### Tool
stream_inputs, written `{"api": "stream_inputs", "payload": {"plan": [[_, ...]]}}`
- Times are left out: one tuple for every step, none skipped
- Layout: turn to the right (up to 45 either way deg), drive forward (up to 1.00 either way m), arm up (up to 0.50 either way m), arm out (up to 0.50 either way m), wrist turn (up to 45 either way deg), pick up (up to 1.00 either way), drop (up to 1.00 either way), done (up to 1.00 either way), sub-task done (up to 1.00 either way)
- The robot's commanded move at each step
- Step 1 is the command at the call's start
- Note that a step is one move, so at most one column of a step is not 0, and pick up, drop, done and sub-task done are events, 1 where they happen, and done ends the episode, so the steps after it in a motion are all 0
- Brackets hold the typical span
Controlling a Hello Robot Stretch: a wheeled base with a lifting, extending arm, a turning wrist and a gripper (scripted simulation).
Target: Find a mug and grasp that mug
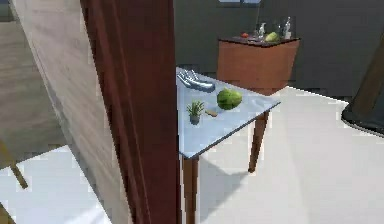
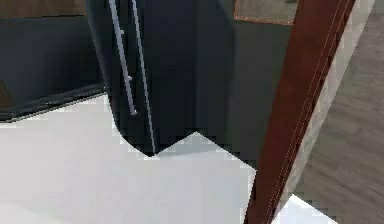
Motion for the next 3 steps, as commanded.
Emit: {"api": "stream_inputs", "payload": {"plan": [[36.0,0.00,0.00,0.00,0.0,0.00,0.00,0.00,0.00],[0.0,1.00,0.00,0.00,0.0,0.00,0.00,0.00,0.00],[6.0,0.00,0.00,0.00,0.0,0.00,0.00,0.00,0.00]]}}
